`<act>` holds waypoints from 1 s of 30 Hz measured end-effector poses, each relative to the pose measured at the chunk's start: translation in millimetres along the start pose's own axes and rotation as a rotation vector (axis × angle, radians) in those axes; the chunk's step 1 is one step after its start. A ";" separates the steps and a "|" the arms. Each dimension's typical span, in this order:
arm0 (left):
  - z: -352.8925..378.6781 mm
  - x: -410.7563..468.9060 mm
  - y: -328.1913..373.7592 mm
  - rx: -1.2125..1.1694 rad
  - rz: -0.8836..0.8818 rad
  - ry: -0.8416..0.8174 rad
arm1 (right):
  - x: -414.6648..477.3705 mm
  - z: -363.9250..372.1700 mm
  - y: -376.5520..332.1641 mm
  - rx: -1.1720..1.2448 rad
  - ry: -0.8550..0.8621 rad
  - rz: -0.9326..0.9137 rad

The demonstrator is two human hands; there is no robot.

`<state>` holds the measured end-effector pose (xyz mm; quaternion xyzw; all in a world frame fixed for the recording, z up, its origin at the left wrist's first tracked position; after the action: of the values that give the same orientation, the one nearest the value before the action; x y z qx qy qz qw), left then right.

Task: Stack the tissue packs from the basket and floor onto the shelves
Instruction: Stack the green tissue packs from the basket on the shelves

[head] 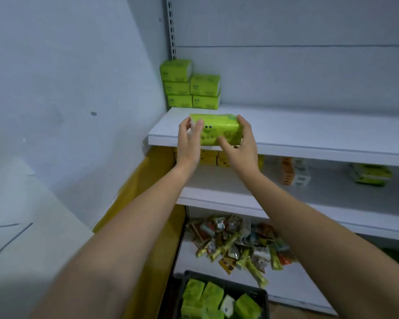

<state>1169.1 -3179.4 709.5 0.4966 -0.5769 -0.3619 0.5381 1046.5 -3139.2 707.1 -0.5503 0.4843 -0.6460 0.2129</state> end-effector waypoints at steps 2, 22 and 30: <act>-0.2 30.2 13.4 0.029 0.022 -0.024 | 28.8 12.1 -6.0 -0.008 0.043 -0.035; 36.7 331.1 10.1 0.363 0.106 -0.179 | 290.4 98.4 56.6 -0.174 0.158 0.077; 54.6 354.1 -16.8 0.385 0.126 -0.205 | 304.3 112.8 101.1 -0.099 0.032 0.212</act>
<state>1144.2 -3530.7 777.4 0.5137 -0.7169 -0.2592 0.3937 1031.4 -3473.7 765.2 -0.4953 0.5745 -0.6039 0.2448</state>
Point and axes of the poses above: each hand's wrist, its own x-axis towards the middle knuckle, its own z-axis out of the palm, y = z × x, the point moved 2 cm from there along x, towards the middle knuckle, and after that the axes turned 13 degrees about x, right-handed, at the moved point
